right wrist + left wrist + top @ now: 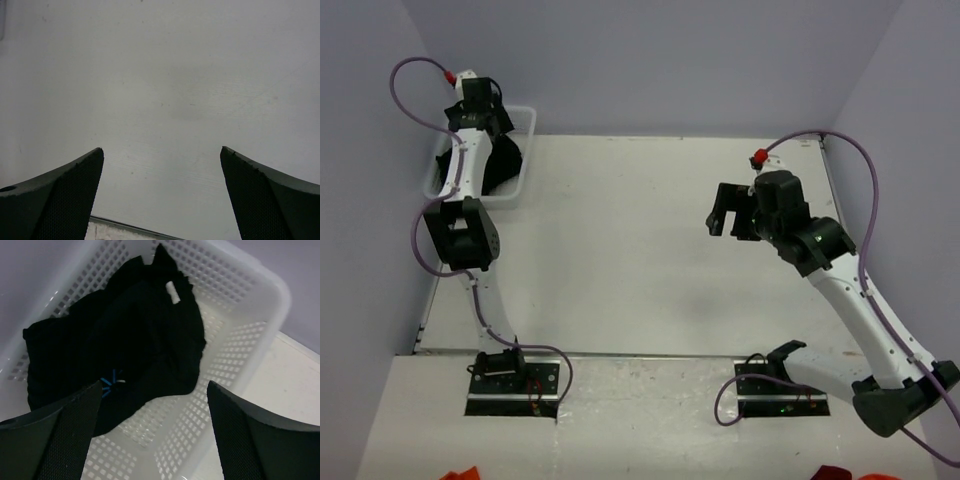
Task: Fold and stack the t-shirts
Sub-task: Grab crumpled tshirt from bin with the left arm
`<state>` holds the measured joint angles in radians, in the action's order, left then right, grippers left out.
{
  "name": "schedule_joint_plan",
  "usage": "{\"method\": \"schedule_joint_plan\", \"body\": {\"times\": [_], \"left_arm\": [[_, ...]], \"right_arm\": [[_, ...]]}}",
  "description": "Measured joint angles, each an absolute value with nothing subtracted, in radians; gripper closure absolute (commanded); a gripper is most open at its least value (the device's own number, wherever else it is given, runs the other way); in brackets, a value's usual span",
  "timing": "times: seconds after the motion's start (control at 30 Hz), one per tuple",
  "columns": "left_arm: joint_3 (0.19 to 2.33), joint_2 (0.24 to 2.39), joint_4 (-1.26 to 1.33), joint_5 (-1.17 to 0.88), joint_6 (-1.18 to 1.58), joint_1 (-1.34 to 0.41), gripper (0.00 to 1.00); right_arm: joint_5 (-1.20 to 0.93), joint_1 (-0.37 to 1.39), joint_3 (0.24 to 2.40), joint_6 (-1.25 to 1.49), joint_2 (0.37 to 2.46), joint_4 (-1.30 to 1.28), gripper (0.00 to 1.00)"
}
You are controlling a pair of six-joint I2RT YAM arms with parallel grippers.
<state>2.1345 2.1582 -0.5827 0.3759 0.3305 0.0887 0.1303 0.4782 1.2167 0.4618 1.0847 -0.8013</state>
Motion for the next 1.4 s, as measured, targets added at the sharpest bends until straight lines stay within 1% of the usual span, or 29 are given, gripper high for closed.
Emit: {"method": "schedule_joint_plan", "body": {"times": [0.13,0.27,0.53,0.7,0.77,0.8,0.83,0.9,0.93,1.0,1.03,1.2,1.4], "left_arm": [[2.173,2.233,-0.622,0.356,0.330,0.157,0.14],[2.175,2.288,-0.632,0.328,0.326,0.191,0.11],[2.145,2.316,-0.624,0.304,0.308,0.195,0.10],[2.128,2.353,-0.623,0.317,0.293,0.196,0.11],[2.108,2.367,-0.622,0.320,0.290,0.196,0.15],[2.095,2.371,-0.622,0.321,0.289,0.196,0.19],[2.086,2.374,-0.621,0.322,0.287,0.196,0.29],[2.069,2.378,-0.619,0.323,0.279,0.196,0.37],[2.067,2.379,-0.619,0.323,0.275,0.196,0.57],[2.066,2.379,-0.616,0.321,0.276,0.196,0.74],[2.066,2.379,-0.615,0.318,0.277,0.197,1.00],[2.061,2.377,-0.599,0.289,0.278,0.198,1.00],[1.979,2.297,-0.516,0.167,0.278,0.200,1.00]], "right_arm": [[0.140,0.478,1.308,0.451,1.084,-0.833,0.01],[0.141,0.478,1.342,0.439,1.101,-0.875,0.01],[0.141,0.478,1.356,0.418,1.200,-0.922,0.01],[0.139,0.478,1.374,0.418,1.208,-0.925,0.01],[0.139,0.478,1.383,0.418,1.209,-0.922,0.01],[0.139,0.478,1.384,0.418,1.211,-0.921,0.01],[0.139,0.478,1.385,0.418,1.211,-0.921,0.01],[0.139,0.478,1.385,0.418,1.218,-0.921,0.01],[0.139,0.478,1.385,0.418,1.221,-0.921,0.01],[0.139,0.478,1.385,0.419,1.226,-0.922,0.01],[0.139,0.478,1.385,0.419,1.226,-0.922,0.01],[0.139,0.478,1.383,0.425,1.226,-0.925,0.01],[0.137,0.478,1.379,0.435,1.224,-0.927,0.01]]}}
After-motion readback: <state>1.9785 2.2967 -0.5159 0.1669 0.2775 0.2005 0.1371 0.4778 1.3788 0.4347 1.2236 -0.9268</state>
